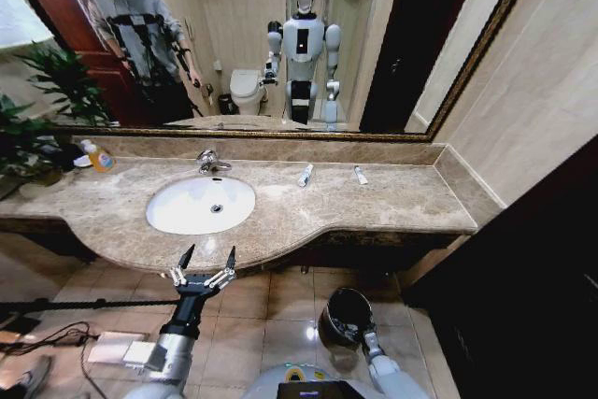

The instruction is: Pick up the trash from the sink and place it in the trash bin.

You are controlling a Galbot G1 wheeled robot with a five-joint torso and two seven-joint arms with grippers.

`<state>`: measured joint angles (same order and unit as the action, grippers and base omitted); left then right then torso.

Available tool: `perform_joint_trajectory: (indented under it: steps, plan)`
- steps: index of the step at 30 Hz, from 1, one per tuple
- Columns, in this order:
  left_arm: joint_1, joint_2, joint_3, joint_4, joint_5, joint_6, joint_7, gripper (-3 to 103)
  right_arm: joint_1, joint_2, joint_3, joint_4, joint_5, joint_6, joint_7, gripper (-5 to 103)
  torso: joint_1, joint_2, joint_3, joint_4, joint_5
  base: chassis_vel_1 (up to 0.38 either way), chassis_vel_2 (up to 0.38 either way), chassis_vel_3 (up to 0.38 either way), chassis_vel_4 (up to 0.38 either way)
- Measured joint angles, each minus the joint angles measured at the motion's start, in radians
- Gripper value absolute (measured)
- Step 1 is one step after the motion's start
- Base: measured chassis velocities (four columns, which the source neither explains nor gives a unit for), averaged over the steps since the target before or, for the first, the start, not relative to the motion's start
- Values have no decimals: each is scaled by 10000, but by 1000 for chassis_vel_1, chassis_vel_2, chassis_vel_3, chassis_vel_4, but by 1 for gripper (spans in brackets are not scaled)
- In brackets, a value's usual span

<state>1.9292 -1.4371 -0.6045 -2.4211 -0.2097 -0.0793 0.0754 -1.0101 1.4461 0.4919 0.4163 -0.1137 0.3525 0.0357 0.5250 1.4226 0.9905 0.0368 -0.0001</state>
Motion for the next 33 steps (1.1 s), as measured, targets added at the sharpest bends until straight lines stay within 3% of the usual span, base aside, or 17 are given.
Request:
perform_joint_trajectory:
  steps: [2, 7, 11, 17, 20, 23, 33]
  plan:
    - [0, 0, 0, 0, 0, 0, 0, 100, -180, 12, -28, 346, 194, -52, 12, 100, 0, 0, 0, 1, 1, 0, 0, 0, 0]
    - [0, 0, 0, 0, 0, 0, 0, 100, -741, -106, 13, 1348, 755, -307, -847, 100, 0, 0, 0, 0, 0, 0, 0, 0, 0]
    - [0, 0, 0, 0, 0, 0, 0, 100, -1144, -209, 73, 1893, 943, 98, -1006, 100, 0, 0, 0, 1, 4, 0, 0, 0, 0]
    - [0, 0, 0, 0, 0, 0, 0, 100, -2719, -394, 119, 4570, 2483, 33, -1145, 100, -1, 0, 0, 0, -3, 0, 0, 0, 0]
    - [0, -1, 0, 0, 0, 0, 0, 100, -3491, -422, 247, 6011, 2635, -68, -1052, 100, -1, 1, 0, -1, 5, 0, 0, 0, 0]
    - [1, 0, -1, 1, 0, 0, -1, 100, -4707, -571, 417, 8422, 2947, -639, -711, 100, -1, 2, 0, -1, 0, 0, 0, 0, 0]
    - [0, 0, 0, 0, 0, 0, -1, 100, -7067, -485, 1030, 12882, 2993, -1369, 84, 100, -1, 2, -1, -1, 0, 0, 0, 0, 0]
